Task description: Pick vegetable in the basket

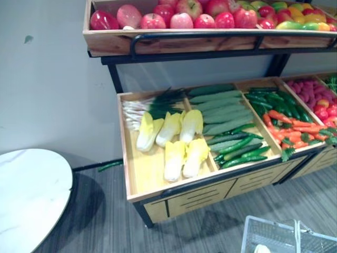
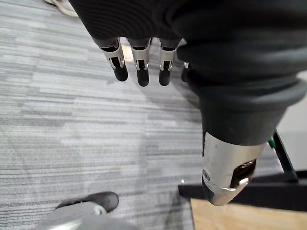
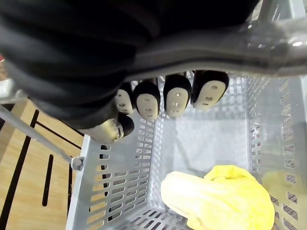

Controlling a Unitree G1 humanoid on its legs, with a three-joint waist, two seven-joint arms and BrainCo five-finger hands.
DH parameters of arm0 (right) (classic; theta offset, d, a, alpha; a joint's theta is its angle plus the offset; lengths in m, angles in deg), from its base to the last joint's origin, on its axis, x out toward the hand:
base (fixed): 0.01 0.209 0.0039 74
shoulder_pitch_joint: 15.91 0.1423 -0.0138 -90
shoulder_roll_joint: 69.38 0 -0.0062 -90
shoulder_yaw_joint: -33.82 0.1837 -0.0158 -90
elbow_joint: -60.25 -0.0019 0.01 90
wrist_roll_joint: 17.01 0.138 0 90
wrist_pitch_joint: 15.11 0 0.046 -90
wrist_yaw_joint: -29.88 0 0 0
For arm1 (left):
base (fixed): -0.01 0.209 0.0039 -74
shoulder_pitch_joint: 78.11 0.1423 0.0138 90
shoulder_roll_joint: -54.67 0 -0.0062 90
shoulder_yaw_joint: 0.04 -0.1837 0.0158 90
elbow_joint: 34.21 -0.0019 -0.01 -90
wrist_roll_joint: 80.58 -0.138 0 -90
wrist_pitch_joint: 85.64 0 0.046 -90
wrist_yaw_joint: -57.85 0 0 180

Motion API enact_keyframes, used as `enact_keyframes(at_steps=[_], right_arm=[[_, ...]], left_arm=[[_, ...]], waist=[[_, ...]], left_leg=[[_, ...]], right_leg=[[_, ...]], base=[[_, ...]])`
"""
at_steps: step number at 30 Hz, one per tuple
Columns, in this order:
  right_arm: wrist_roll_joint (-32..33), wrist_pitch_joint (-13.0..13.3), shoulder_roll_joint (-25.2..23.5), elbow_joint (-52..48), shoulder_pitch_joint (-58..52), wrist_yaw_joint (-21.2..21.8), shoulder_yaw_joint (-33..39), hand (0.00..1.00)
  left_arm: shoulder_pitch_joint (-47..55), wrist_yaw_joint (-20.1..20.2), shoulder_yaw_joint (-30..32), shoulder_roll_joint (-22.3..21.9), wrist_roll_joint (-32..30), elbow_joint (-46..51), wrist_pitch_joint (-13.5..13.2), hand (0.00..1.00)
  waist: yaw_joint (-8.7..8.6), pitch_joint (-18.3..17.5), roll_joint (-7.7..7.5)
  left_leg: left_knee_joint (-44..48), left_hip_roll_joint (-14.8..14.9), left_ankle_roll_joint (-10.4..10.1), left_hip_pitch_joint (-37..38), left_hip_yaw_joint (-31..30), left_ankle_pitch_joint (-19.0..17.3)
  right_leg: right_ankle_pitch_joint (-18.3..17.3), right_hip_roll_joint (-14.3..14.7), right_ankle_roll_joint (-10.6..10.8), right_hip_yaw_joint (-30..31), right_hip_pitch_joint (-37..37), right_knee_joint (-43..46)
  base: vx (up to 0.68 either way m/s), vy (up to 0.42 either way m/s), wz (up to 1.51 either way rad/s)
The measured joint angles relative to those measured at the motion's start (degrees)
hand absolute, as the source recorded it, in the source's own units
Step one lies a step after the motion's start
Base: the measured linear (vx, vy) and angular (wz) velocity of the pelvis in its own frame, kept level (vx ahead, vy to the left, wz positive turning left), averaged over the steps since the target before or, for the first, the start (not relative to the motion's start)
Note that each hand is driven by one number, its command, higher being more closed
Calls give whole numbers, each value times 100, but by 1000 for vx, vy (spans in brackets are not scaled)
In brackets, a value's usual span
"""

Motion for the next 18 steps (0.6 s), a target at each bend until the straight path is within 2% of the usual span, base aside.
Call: enact_keyframes(at_steps=[2,4,5,6,7,8,9,12,13,14,15,16,18], right_arm=[[19,-7,-73,-280,-92,-8,-24,100],[38,4,-129,-636,-67,-11,-216,100],[39,18,-168,-806,-57,-2,-348,100],[32,24,-207,-993,12,-3,-525,100],[26,26,-224,-1073,98,4,-599,100],[3,34,-188,-1140,147,-7,-687,100],[-1,37,-94,-1056,243,-4,-761,100],[-16,25,55,-878,583,-5,-956,100],[-16,25,69,-788,724,-1,-962,100],[-15,27,69,-741,789,1,-960,100],[-14,26,69,-696,841,2,-956,100],[-14,23,70,-627,886,24,-983,100],[-12,18,92,-610,904,29,-1077,100]], left_arm=[[-73,86,-313,50,5,2,-4,0],[-167,93,-588,146,6,-6,-14,0],[-250,96,-716,235,4,-20,-19,0],[-319,114,-763,272,-1,3,-44,0],[-366,134,-790,278,-25,12,-86,0],[-471,138,-878,326,-78,11,-140,0],[-468,161,-924,337,-131,12,-180,0],[-292,270,-1141,375,-133,1,-180,0],[-310,313,-1183,396,-131,-1,-179,0],[-348,323,-1189,399,-127,0,-180,0],[-372,332,-1189,398,-125,-1,-180,0],[-435,364,-1185,395,-119,-8,-181,0],[-478,372,-1178,378,-112,-3,-191,0]], waist=[[-28,60,77],[-16,135,127],[-14,231,111],[7,327,264],[-27,418,219],[-35,615,237],[-8,671,211],[-11,672,172],[-10,653,123],[-12,648,107],[-12,645,96],[-14,626,66],[-31,598,132]], left_leg=[[484,136,52,-163,184,-236],[837,334,111,-423,562,-442],[889,403,163,-387,919,-476],[776,532,353,-337,1427,-382],[721,545,423,-312,1608,-343],[504,538,500,-158,2025,-271],[230,531,553,47,2517,-146],[-91,508,527,373,3403,46],[-72,552,520,403,3843,79],[-12,605,505,402,4070,92],[63,665,504,403,4211,92],[285,852,505,400,4497,91],[552,1079,485,393,4760,108]], right_leg=[[-33,22,82,272,-298,422],[258,136,177,746,-686,522],[746,248,272,972,-815,261],[1305,348,353,955,-789,-316],[1205,308,250,624,-826,-106],[525,73,-477,-304,-926,937],[-152,-258,-792,-1235,-878,1976],[-599,-813,-804,-2164,-466,3159],[-705,-1031,-735,-2186,-225,3460],[-712,-1093,-679,-2119,-78,3435],[-730,-1107,-607,-2049,-9,3360],[-916,-1021,-278,-1893,77,2964],[-1230,-766,-142,-1879,98,2479]], base=[[-39,107,-55],[-98,144,-118],[-219,168,-158],[-235,148,-153],[-258,163,-153],[-258,150,-162],[-248,164,-175],[-144,99,-178],[-59,-51,-194],[-44,-88,-157],[-36,-217,-138],[-19,-175,-112],[-33,-295,-101]])
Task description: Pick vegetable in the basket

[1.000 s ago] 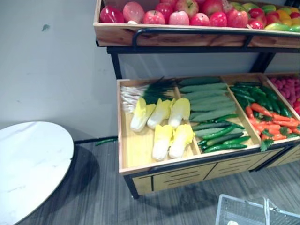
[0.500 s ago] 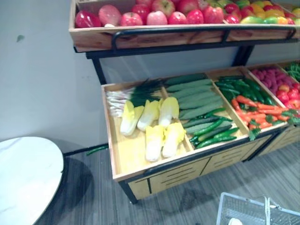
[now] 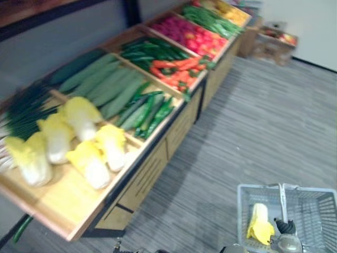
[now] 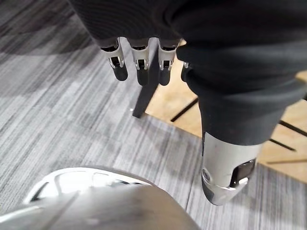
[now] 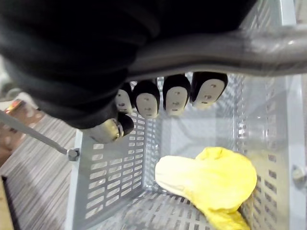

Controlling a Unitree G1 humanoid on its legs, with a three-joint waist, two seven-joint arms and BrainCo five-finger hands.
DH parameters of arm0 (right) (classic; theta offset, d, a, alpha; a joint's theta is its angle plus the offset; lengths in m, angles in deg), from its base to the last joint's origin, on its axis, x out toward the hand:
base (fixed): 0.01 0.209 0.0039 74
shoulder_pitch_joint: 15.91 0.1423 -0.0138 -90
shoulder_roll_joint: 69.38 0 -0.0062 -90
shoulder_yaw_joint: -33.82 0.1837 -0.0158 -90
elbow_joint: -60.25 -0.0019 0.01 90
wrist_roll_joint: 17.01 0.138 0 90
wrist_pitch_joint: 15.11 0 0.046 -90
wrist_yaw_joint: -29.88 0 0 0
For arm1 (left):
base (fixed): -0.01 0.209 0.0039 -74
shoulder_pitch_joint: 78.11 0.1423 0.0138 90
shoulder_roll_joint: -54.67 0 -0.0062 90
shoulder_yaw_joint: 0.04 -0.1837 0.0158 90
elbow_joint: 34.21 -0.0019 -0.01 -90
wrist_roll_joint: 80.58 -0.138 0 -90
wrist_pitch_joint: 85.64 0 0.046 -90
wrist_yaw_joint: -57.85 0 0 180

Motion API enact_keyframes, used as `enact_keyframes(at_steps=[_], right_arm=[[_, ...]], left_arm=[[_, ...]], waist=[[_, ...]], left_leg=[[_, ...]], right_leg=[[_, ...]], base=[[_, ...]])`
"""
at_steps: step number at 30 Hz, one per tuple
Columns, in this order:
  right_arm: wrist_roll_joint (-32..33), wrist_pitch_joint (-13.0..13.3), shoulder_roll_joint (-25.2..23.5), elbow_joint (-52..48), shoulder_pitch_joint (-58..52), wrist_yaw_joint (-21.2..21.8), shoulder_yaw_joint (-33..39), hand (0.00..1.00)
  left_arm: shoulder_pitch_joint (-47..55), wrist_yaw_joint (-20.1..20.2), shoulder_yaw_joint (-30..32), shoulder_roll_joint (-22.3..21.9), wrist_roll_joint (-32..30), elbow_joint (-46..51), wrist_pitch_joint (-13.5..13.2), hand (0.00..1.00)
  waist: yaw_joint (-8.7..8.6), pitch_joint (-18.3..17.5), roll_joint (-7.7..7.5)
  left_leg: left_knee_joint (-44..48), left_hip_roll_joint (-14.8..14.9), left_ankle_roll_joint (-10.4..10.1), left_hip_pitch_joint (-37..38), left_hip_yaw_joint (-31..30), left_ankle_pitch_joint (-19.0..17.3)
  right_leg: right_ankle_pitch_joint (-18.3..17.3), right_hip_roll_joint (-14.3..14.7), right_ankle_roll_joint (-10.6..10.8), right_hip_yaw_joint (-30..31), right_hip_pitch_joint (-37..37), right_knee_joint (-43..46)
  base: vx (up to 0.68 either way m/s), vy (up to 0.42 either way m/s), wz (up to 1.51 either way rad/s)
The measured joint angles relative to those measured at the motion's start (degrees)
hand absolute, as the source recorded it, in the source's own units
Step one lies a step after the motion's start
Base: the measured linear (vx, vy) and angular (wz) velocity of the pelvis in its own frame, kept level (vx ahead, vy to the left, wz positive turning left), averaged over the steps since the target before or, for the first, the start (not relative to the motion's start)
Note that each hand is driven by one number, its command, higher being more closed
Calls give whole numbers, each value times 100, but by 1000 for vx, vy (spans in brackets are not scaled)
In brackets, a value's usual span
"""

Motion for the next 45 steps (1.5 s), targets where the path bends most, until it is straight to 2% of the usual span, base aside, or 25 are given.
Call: enact_keyframes(at_steps=[2,3,4,5,10,11,12,13,15,19,20,21,22,25,27,29,32,34,36,39,40,41,42,43,45], right_arm=[[0,-10,119,13,-1,20,-132,100],[0,-25,138,9,1,25,-191,100],[0,-36,139,9,-8,25,-225,100],[0,-43,126,12,-51,42,-286,100],[-2,-38,24,-39,-352,86,-344,100],[-4,-28,30,-85,-368,80,-416,100],[-10,0,49,-129,-320,77,-580,100],[-13,31,55,-139,-290,80,-602,100],[-15,98,5,-133,-191,104,-662,100],[-2,120,-72,-146,-238,114,-733,100],[-3,120,-55,-195,-246,114,-734,100],[-3,125,-46,-257,-247,109,-739,100],[0,142,-142,-300,-298,110,-809,100],[-2,142,-176,-401,-310,114,-838,100],[-5,164,-160,-510,-334,110,-826,100],[-7,181,-157,-508,-312,113,-830,100],[-14,180,-171,-501,-294,162,-829,100],[-13,182,-172,-485,-297,194,-810,100],[-14,218,-169,-505,-257,187,-618,100],[-5,350,-208,-541,-245,161,-487,100],[-2,354,-234,-568,-160,145,-496,100],[-4,364,-246,-577,-103,128,-498,100],[-5,379,-246,-589,-64,115,-499,100],[-5,384,-254,-592,23,109,-510,100],[-5,381,-251,-594,97,92,-501,100]], left_arm=[[-12,5,13,-163,3,-20,1,0],[-17,4,18,-212,20,-50,-1,0],[-21,2,23,-241,22,-58,-1,0],[-33,0,32,-289,23,-96,2,0],[-61,-20,-18,-273,26,-100,4,0],[-38,-34,-31,-265,22,-96,1,0],[24,-71,-19,-254,24,-76,-24,0],[40,-86,-22,-255,22,-57,-37,0],[189,-126,-30,-290,43,-38,-48,0],[302,-127,-27,-309,151,-39,-59,0],[302,-128,-27,-328,151,-38,-60,0],[289,-128,-23,-345,150,-44,-55,0],[263,-151,-26,-240,148,20,-61,0],[227,-205,-33,-110,135,16,-119,0],[217,-216,-163,-72,126,17,-122,0],[190,-217,-241,-48,125,16,-148,0],[172,-206,-429,-57,124,-31,-150,0],[172,-172,-502,-63,124,-35,-152,0],[173,-160,-629,-29,124,-23,-159,0],[182,-118,-682,43,125,10,-162,0],[195,-91,-689,104,138,9,-158,0],[237,-75,-689,109,144,16,-157,0],[261,-66,-688,109,146,20,-156,0],[276,-64,-680,158,154,19,-151,0],[283,-64,-614,206,155,95,-148,0]], waist=[[18,-69,124],[7,-154,274],[5,-138,254],[6,-186,335],[-41,-180,346],[-7,-165,317],[16,-149,266],[23,-137,247],[67,-118,223],[90,-83,243],[118,-60,292],[186,-13,332],[190,-7,149],[194,55,-73],[174,29,-111],[183,41,-47],[262,70,28],[327,80,79],[324,43,165],[325,101,59],[328,162,-13],[326,195,-5],[324,238,53],[321,280,56],[323,349,70]], left_leg=[[99,197,-74,-63,211,99],[158,325,-73,-110,275,211],[182,380,-81,-111,281,246],[238,496,-112,-101,276,330],[916,933,-179,70,-141,780],[1132,934,-160,29,-686,1011],[1344,792,-245,-247,-1602,1087],[1263,557,-380,-377,-2182,959],[363,-380,-663,-519,-3838,659],[-1173,-1078,-747,-533,-5342,726],[-1352,-1097,-788,-532,-5541,822],[-1443,-1088,-729,-533,-5650,822],[-1436,-1276,-727,-576,-5536,706],[-1402,-1573,-503,-655,-5382,645],[-1397,-1781,-354,-616,-5371,551],[-1331,-1880,-249,-618,-5356,450],[-1014,-1869,-169,-614,-5348,160],[-840,-1812,-154,-548,-5351,66],[-772,-1781,-86,-450,-5376,-32],[-695,-1824,43,-269,-5363,-304],[-540,-1834,79,-183,-5347,-527],[-482,-1823,122,-106,-5332,-610],[-463,-1784,142,-45,-5325,-671],[-456,-1693,162,94,-5315,-742],[-588,-1624,152,317,-5315,-736]], right_leg=[[-100,350,21,55,-19,-574],[-101,548,20,59,-21,-900],[-101,628,19,74,-19,-1019],[-101,784,13,93,14,-1208],[-162,1075,-121,180,443,-1642],[-166,1051,-166,404,520,-1700],[-161,973,-266,714,581,-1799],[-152,913,-294,863,577,-1840],[8,749,-303,1393,479,-1977],[75,828,-179,2005,368,-2064],[103,887,-124,2101,336,-2074],[141,954,-53,2248,304,-2087],[309,831,210,2343,329,-2360],[520,562,381,2428,321,-2635],[588,378,469,2418,410,-2732],[609,283,506,2429,430,-2766],[610,237,515,2448,481,-2615],[610,231,515,2567,345,-2173],[609,167,514,2703,-101,-1152],[656,-7,524,2844,-683,249],[841,-147,350,2817,-980,1002],[1105,-226,320,2774,-1158,1405],[1164,-242,376,2765,-1279,1685],[954,-165,337,2662,-1556,2336],[583,-27,303,2268,-1756,2563]], base=[[-63,-336,-106],[-62,-279,-91],[-63,-251,-67],[-51,-219,-42],[-49,-180,-21],[-61,-105,-70],[-45,-77,-81],[-19,7,-88],[-36,108,-116],[10,209,-84],[26,248,-89],[72,254,-57],[101,305,-42],[115,250,-13],[132,186,5],[191,169,-3],[178,85,-13],[130,71,-26],[94,109,-14],[106,125,0],[119,125,-7],[95,102,-10],[94,61,-12],[90,27,-4],[180,-9,6]])
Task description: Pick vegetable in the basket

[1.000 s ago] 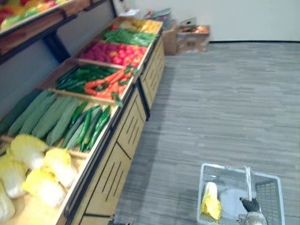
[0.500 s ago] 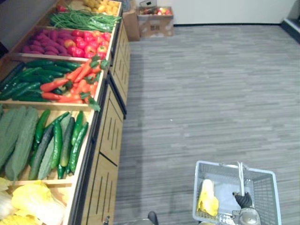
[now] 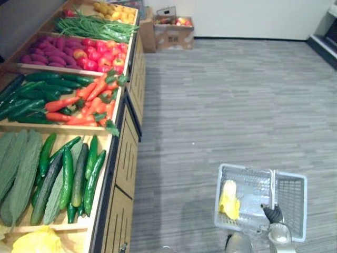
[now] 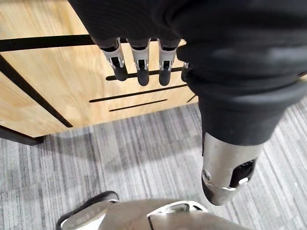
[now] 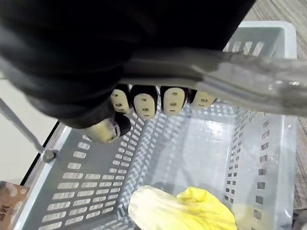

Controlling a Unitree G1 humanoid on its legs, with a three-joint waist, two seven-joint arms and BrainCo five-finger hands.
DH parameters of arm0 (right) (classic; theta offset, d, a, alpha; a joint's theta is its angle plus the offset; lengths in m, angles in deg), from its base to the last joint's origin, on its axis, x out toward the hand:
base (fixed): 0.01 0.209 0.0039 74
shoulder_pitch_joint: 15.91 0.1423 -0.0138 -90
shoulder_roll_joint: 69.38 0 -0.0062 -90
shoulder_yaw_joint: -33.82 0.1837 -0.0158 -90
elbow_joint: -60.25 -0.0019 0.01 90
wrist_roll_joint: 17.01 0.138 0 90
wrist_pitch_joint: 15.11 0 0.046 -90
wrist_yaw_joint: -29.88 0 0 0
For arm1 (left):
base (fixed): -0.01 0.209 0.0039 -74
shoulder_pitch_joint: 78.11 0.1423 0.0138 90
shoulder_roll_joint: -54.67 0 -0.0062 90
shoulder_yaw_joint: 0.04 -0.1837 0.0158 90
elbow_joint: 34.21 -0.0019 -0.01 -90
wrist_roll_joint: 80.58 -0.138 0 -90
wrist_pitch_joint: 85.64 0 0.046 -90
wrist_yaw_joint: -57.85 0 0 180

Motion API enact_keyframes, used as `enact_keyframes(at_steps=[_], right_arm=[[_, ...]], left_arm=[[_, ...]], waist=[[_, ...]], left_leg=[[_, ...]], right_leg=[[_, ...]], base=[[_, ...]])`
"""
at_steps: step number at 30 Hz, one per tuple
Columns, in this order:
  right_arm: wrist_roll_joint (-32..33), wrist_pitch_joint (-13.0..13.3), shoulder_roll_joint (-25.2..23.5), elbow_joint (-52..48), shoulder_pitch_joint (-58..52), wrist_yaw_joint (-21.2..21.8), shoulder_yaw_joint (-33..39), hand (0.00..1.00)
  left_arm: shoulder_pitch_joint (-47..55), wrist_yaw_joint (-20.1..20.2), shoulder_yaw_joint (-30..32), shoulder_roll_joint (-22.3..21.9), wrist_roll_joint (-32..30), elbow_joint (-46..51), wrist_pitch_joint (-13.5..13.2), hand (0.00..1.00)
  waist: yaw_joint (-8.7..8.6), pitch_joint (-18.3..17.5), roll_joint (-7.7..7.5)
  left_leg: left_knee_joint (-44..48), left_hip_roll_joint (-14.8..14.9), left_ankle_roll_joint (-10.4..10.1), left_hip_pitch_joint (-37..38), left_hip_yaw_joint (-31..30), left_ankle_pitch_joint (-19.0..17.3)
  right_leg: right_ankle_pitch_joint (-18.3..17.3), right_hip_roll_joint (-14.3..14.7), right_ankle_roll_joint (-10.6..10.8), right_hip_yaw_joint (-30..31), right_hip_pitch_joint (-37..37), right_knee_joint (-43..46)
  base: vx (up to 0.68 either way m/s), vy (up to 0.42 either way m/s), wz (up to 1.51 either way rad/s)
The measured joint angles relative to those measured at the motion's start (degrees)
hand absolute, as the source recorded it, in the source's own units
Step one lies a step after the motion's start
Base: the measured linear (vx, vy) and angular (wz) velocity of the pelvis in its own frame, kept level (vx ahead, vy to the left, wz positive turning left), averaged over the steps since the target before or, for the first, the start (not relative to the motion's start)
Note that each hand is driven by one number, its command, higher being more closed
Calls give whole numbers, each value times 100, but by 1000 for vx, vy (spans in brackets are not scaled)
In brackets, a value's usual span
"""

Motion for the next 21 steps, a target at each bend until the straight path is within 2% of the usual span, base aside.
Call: enact_keyframes(at_steps=[2,4,6,7,9,10,11,12,13,15,16,17,18,19,20,21], right_arm=[[7,-7,3,-17,47,-9,-2,100],[16,-36,4,-25,65,-20,30,100],[16,-52,-15,-29,103,-27,57,100],[16,-55,-15,-39,110,-30,69,100],[9,-63,-85,-43,136,-12,42,100],[8,-72,-92,-38,138,-9,39,100],[7,-93,-12,-34,269,-8,95,100],[7,-82,-19,-75,336,-9,188,100],[8,-85,-19,-74,346,-8,226,100],[11,-89,7,-41,311,5,230,100],[11,-91,6,-6,301,12,226,100],[10,-92,6,41,294,20,212,100],[10,-97,4,42,262,29,163,100],[19,-140,4,76,126,20,35,100],[20,-143,5,88,112,17,5,100],[20,-199,13,146,76,2,-2,100]], left_arm=[[2,1,68,-13,3,55,0,0],[-71,2,180,-42,2,95,-2,0],[-167,0,225,-67,-2,99,1,0],[-185,-2,249,-68,-7,101,3,0],[-205,-7,259,-59,-9,86,18,0],[-198,-8,261,-64,-8,67,31,0],[-317,5,256,-230,-14,23,41,0],[-401,10,235,-365,-55,46,14,0],[-403,3,240,-328,-58,54,-4,0],[-411,-11,198,-345,-55,49,-14,0],[-411,-11,200,-348,-35,48,-14,0],[-415,-13,206,-342,5,42,-13,0],[-419,-12,215,-319,63,36,-9,0],[-387,-17,217,-320,107,39,-7,0],[-380,-22,220,-313,107,39,-11,0],[-379,-66,244,-292,111,73,-34,0]], waist=[[-17,34,25],[-25,85,44],[-21,140,58],[-17,149,57],[1,162,-79],[5,185,-108],[-5,255,141],[-30,259,127],[-10,259,127],[-65,252,129],[-85,240,136],[-115,240,136],[-162,238,148],[-124,279,78],[-115,278,84],[-20,277,108]], left_leg=[[-73,65,-20,133,17,11],[-82,126,-137,179,-50,23],[-81,306,-453,193,-201,-24],[-82,363,-531,210,-242,-50],[-198,496,-927,500,-361,-159],[-229,554,-1033,619,-422,-189],[-263,811,-1304,650,-513,-40],[-278,842,-1448,623,-648,332],[-276,868,-1435,665,-711,500],[90,948,-1495,625,-996,1153],[318,986,-1499,524,-1089,1321],[767,1032,-1457,294,-1231,1634],[1308,1101,-1378,-24,-1335,2070],[2413,1345,-1301,-612,-1311,3085],[2633,1402,-1294,-711,-1296,3056],[3701,1570,-1121,-1273,-1183,2129]], right_leg=[[-102,141,-100,-328,-121,-468],[-87,316,-86,-282,-164,-1488],[61,506,10,59,-163,-3134],[194,523,-21,108,-163,-3472],[939,519,-63,125,-26,-4577],[1448,515,-43,127,41,-4551],[1299,691,-169,32,-47,-4074],[881,645,-237,12,-277,-3511],[687,642,-284,-7,-322,-3274],[53,590,-425,-171,-243,-2670],[-61,599,-462,-221,-166,-2652],[-195,624,-475,-301,-20,-2673],[-298,683,-504,-411,137,-2735],[-428,814,-586,-518,648,-3145],[-450,842,-611,-531,732,-3220],[-497,1004,-687,-534,1083,-3470]], base=[[199,-66,13],[239,-130,29],[316,-230,39],[379,-301,32],[427,-365,26],[429,-382,20],[414,-377,19],[412,-370,10],[533,-444,12],[523,-385,19],[375,-251,24],[340,-245,23],[496,-353,31],[391,-253,25],[442,-252,7],[420,-193,-14]])
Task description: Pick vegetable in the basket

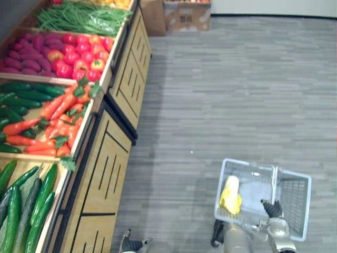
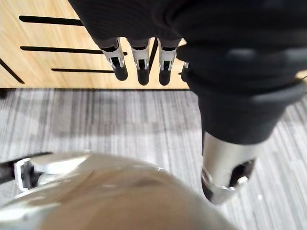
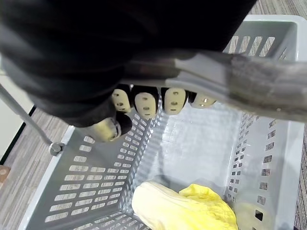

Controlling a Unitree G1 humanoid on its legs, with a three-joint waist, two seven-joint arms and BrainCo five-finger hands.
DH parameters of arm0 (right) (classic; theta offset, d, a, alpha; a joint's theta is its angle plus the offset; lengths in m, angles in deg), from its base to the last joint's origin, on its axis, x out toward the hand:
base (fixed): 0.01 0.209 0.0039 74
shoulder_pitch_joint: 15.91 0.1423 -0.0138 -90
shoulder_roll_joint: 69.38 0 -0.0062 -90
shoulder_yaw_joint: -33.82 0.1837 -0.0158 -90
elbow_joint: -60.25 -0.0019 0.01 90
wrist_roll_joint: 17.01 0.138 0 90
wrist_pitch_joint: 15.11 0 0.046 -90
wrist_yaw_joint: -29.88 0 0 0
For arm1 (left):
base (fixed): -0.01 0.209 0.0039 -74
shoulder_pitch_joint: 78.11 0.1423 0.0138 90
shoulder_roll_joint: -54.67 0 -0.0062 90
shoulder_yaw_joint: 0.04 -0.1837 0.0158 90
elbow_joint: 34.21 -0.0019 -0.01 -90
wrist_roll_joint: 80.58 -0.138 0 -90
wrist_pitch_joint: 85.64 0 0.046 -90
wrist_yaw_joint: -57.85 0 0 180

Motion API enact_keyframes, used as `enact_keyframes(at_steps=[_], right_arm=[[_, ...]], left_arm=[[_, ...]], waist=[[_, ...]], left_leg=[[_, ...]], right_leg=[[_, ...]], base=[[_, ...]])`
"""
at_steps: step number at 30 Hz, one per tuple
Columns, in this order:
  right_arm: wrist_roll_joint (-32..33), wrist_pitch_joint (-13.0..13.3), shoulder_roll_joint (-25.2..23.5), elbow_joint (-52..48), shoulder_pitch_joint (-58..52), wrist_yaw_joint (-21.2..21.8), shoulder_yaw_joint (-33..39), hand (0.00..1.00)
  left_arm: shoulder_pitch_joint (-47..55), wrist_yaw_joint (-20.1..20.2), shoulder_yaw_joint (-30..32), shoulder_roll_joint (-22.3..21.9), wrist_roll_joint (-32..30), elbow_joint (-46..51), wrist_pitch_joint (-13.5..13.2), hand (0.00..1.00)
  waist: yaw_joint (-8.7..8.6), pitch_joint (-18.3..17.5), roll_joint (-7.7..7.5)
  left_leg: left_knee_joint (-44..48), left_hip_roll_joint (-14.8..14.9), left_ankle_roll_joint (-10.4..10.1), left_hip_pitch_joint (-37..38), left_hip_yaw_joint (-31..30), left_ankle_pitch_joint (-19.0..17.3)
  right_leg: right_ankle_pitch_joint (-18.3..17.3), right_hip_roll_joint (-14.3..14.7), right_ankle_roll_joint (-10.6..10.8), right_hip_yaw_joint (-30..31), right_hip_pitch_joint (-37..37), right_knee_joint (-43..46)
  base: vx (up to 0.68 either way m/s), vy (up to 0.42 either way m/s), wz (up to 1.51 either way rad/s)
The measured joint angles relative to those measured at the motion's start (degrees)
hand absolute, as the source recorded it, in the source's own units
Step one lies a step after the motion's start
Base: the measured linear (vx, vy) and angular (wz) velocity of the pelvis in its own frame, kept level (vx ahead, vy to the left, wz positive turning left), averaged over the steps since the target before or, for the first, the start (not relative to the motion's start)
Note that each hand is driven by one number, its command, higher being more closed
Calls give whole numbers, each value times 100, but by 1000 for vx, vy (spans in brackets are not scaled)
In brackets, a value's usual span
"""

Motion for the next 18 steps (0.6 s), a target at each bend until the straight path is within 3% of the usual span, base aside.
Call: enact_keyframes(at_steps=[3,5,7,8,9,10,12,16,18], right_arm=[[0,-57,52,151,-37,-8,14,100],[0,-68,79,215,-47,-20,45,100],[-3,-66,45,208,-139,-23,104,100],[-3,-65,39,200,-215,-39,203,100],[0,-68,49,199,-383,-81,246,100],[1,-93,23,204,-448,-107,247,100],[3,-99,-298,130,-554,-128,203,100],[-22,-91,-328,139,-365,-98,-37,100],[-29,-66,-316,178,-333,-70,-184,100]], left_arm=[[-21,15,5,21,-3,34,-14,0],[-22,7,1,16,-3,81,-26,0],[-31,-4,4,21,-10,111,-28,0],[-27,-9,-1,-18,-18,68,0,0],[28,-11,-1,-98,-25,56,28,0],[68,-6,8,-114,-28,50,34,0],[66,-58,50,124,-82,116,73,0],[49,-74,27,192,-183,48,150,0],[103,-79,12,180,-284,25,150,0]], waist=[[58,20,-37],[103,21,-38],[104,18,-54],[89,-26,23],[90,-89,139],[121,-115,169],[148,-297,-342],[343,-376,-486],[368,-435,-510]], left_leg=[[255,-221,145,-728,204,-940],[-443,-434,125,-1135,332,-1167],[-1952,-648,183,-1258,535,-1108],[-3201,-753,197,-1205,676,-651],[-4138,-824,335,-1153,723,67],[-4210,-849,556,-1083,708,423],[-4253,-1273,674,-1185,823,236],[-4103,-1358,919,-1034,1058,35],[-4100,-1451,938,-867,1103,-243]], right_leg=[[-3,76,0,-27,680,-503],[6,45,15,-59,986,-744],[-31,-49,252,-119,1199,-925],[-80,-58,429,-186,1361,-1033],[-166,-7,611,-247,1514,-1097],[-204,-25,686,-245,1625,-1129],[-101,-313,796,-283,1731,-1466],[537,-451,1003,-21,1828,-1568],[646,-620,1089,228,1626,-914]], base=[[319,-88,-5],[307,50,-6],[259,145,-5],[336,233,16],[351,255,17],[379,216,32],[382,123,31],[334,124,-9],[243,170,-4]])
